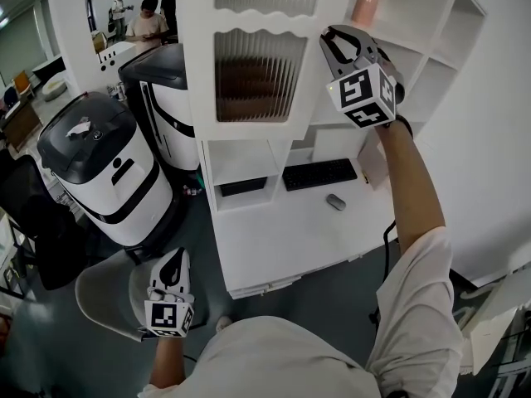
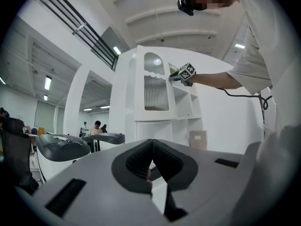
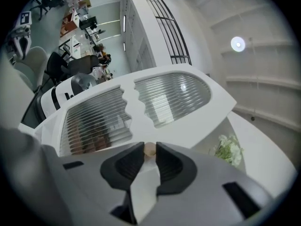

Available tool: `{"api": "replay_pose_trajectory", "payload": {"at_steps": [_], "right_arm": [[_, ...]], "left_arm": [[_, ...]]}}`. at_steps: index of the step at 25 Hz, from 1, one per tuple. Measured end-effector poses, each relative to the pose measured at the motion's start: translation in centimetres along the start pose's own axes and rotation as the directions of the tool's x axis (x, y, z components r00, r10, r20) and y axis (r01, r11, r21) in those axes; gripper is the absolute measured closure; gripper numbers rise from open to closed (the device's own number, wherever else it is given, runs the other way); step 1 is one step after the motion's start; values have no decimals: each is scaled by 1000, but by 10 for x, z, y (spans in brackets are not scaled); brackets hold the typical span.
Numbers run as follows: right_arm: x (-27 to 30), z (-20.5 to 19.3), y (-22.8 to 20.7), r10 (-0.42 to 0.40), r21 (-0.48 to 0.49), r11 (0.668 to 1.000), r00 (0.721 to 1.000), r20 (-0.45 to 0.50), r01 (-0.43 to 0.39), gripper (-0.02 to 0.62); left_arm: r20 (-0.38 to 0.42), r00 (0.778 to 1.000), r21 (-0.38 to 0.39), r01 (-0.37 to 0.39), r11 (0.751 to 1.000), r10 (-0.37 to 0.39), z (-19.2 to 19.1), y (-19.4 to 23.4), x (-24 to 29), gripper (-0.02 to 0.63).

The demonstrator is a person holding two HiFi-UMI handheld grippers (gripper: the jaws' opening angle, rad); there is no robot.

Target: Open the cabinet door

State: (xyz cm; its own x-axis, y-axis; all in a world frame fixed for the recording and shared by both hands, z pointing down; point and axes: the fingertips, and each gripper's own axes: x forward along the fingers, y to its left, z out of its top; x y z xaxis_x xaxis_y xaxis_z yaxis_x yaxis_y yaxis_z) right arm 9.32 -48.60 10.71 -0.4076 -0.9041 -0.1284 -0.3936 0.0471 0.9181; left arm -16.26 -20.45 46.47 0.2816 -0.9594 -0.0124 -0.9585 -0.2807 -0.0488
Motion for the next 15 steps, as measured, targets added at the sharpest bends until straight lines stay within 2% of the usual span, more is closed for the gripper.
{"api": "replay_pose_trajectory", "payload": {"at_steps": [15], "right_arm": [[-58,36,6,-11,-131,991,999,32,15,517]], "left_arm": [[12,996,4,86,996,-86,7,-22,21,606]]}}
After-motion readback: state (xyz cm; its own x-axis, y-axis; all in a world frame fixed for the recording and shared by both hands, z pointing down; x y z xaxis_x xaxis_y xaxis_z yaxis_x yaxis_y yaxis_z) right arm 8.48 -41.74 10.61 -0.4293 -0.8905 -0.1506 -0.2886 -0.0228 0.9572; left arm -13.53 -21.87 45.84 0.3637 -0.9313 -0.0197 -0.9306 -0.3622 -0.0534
